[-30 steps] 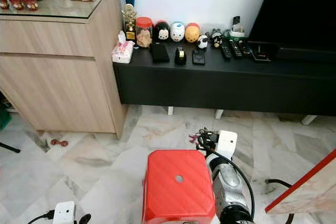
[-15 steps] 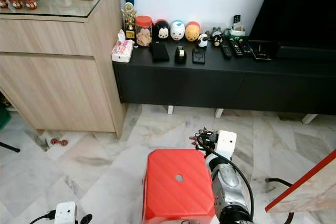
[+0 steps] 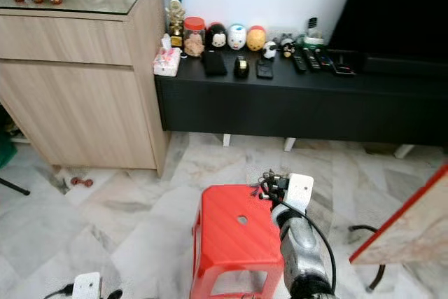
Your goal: Hang keys on a hook
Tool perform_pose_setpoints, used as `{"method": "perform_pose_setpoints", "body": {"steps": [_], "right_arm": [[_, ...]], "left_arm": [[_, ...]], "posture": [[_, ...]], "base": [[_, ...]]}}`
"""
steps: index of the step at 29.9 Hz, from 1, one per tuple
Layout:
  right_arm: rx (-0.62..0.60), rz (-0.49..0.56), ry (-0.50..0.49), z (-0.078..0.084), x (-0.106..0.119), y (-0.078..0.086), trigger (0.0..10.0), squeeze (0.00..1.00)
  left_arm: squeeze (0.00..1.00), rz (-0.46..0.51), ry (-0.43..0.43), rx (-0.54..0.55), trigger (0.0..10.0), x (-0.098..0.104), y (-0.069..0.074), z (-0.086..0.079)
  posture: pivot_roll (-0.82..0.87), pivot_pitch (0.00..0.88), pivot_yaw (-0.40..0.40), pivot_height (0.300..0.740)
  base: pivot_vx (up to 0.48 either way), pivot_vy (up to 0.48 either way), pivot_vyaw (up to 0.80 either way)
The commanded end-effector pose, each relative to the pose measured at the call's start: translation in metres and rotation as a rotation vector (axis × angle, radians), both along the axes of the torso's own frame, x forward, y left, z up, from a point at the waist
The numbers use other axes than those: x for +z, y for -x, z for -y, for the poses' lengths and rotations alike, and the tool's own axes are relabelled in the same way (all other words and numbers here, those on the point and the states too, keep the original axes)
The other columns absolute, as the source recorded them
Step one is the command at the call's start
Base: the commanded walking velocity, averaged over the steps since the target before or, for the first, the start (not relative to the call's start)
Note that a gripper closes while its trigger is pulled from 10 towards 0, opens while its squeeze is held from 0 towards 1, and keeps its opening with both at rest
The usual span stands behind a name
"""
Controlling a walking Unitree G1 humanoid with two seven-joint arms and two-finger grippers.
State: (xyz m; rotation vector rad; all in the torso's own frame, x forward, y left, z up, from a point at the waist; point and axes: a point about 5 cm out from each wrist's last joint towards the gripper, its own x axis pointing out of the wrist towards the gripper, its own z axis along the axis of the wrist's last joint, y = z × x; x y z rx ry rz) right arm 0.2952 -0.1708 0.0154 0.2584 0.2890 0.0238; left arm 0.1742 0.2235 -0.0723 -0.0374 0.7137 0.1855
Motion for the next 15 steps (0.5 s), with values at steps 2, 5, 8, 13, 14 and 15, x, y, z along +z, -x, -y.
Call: {"method": "perform_pose_setpoints", "body": {"steps": [2, 5, 8, 13, 14, 15], "right_arm": [[0.014, 0.019, -0.006, -0.0046, 0.0061, -0.0061, 10.0, 0.00], [0.014, 0.018, -0.007, -0.0049, 0.0059, -0.0061, 10.0, 0.00], [0.014, 0.017, -0.006, -0.0052, 0.0058, -0.0061, 10.0, 0.00], [0.010, 0.015, -0.005, -0.0049, 0.0058, -0.0064, 10.0, 0.00], [0.010, 0.015, -0.005, -0.0049, 0.0058, -0.0064, 10.0, 0.00], [0.010, 0.015, -0.005, -0.0047, 0.0059, -0.0065, 10.0, 0.00]], "left_arm": [[0.00, -0.073, 0.015, 0.002, 10.0, -0.0110, 0.0199, 0.0047], [0.00, -0.073, 0.015, 0.000, 10.0, -0.0110, 0.0196, 0.0049], [0.00, -0.073, 0.008, -0.012, 10.0, -0.0107, 0.0190, 0.0049], [0.00, -0.082, -0.010, -0.038, 10.0, -0.0109, 0.0190, 0.0054], [0.00, -0.082, -0.010, -0.038, 10.0, -0.0109, 0.0191, 0.0055], [0.00, -0.082, -0.009, -0.038, 10.0, -0.0109, 0.0190, 0.0055]], "posture": [[0.17, 0.051, -0.086, 0.740], [0.17, 0.052, -0.087, 0.740], [0.17, 0.052, -0.088, 0.740], [0.17, 0.051, -0.087, 0.740], [0.17, 0.051, -0.087, 0.740], [0.17, 0.051, -0.087, 0.740]], "base": [[0.000, 0.000, 0.00], [0.000, 0.000, 0.00], [0.000, 0.000, 0.00], [0.000, -0.060, 0.00], [0.000, -0.300, 0.00], [0.000, -0.300, 0.00]]}}
